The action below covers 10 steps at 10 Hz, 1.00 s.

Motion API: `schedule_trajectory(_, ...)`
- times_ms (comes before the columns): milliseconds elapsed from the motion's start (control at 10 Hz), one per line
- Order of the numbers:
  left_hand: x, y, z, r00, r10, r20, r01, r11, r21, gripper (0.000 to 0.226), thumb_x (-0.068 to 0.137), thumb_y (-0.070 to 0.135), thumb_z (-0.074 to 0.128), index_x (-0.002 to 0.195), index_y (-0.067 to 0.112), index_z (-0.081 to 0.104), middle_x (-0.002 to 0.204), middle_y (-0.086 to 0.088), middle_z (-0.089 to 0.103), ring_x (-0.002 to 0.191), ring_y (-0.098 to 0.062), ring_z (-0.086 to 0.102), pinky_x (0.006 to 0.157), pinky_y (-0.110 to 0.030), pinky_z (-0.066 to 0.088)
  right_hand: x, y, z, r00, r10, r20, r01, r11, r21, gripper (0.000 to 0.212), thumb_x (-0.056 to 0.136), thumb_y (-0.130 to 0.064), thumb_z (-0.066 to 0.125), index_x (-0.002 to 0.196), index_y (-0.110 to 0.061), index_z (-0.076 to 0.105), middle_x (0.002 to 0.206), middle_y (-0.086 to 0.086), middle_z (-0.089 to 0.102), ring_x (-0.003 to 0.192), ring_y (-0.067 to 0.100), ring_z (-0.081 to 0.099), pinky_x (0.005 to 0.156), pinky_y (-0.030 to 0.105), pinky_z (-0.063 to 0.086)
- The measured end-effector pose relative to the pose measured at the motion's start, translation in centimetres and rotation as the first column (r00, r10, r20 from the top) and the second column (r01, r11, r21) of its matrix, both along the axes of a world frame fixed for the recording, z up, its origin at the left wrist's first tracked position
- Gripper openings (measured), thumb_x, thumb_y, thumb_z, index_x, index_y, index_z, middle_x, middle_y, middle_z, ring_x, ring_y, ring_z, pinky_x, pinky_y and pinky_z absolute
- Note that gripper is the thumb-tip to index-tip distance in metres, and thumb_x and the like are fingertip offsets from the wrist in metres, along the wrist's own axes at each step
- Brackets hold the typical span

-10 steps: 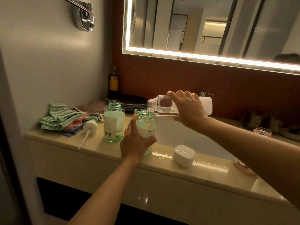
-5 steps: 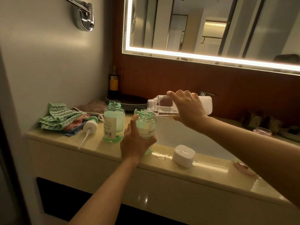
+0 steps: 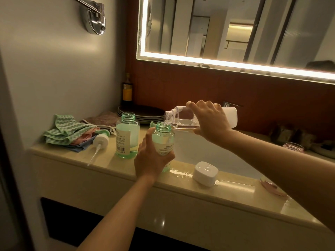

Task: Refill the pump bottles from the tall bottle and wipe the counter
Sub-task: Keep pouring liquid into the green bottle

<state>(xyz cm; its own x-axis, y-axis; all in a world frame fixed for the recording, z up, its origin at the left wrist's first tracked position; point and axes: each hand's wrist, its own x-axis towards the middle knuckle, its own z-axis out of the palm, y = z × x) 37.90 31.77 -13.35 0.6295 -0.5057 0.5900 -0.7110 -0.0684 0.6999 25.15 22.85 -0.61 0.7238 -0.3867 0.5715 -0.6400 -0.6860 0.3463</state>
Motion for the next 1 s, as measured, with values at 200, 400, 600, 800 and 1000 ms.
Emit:
schedule_trajectory(200,-0.05,0.06,0.03,1.000,-0.002,0.002,0.002,1.000,0.001,0.093,0.065,0.041,0.077,0.138,0.021,0.022,0.130,-0.007,0.049,0.112,-0.026,0.051,0.079,-0.037,0.049,0.00,-0.07,0.02,1.000,0.003,-0.004,-0.003,1.000,-0.006,0.068,0.081,-0.025,0.067,0.138,-0.019,0.031,0.128,0.009,0.048,0.114,0.027,0.046,0.097,0.039,0.035)
schedule_trajectory(400,-0.03,0.10,0.06,1.000,-0.005,-0.004,0.005,1.000,0.001,0.093,0.065,0.041,0.077,0.138,0.021,0.022,0.131,-0.007,0.049,0.113,-0.026,0.050,0.080,-0.038,0.049,0.02,-0.12,0.06,1.000,0.005,-0.008,-0.005,1.000,-0.008,0.068,0.081,-0.026,0.067,0.138,-0.020,0.030,0.128,0.008,0.048,0.113,0.026,0.046,0.097,0.039,0.035)
schedule_trajectory(600,-0.06,0.08,0.13,1.000,-0.011,-0.018,0.011,1.000,0.014,0.094,0.065,0.040,0.077,0.138,0.024,0.020,0.131,-0.006,0.049,0.114,-0.025,0.049,0.082,-0.038,0.047,-0.03,-0.03,0.19,1.000,0.005,-0.022,-0.005,1.000,-0.009,0.068,0.081,-0.026,0.067,0.138,-0.020,0.029,0.127,0.008,0.048,0.113,0.026,0.046,0.096,0.038,0.034)
schedule_trajectory(800,-0.06,0.10,0.09,1.000,-0.011,-0.018,0.012,1.000,0.010,0.094,0.065,0.039,0.077,0.138,0.025,0.020,0.130,-0.006,0.049,0.113,-0.025,0.049,0.081,-0.038,0.048,0.03,-0.15,0.18,1.000,0.004,-0.024,-0.004,1.000,-0.020,0.068,0.081,-0.025,0.067,0.137,-0.020,0.030,0.126,0.009,0.048,0.112,0.027,0.046,0.096,0.039,0.035)
schedule_trajectory(1000,-0.03,0.09,0.12,1.000,-0.014,-0.013,0.014,1.000,0.006,0.094,0.065,0.039,0.078,0.138,0.023,0.021,0.130,-0.006,0.049,0.113,-0.025,0.050,0.080,-0.036,0.047,0.07,-0.31,0.14,1.000,0.002,-0.024,-0.003,1.000,-0.024,0.068,0.080,-0.026,0.068,0.137,-0.020,0.031,0.127,0.009,0.048,0.113,0.027,0.046,0.096,0.040,0.035)
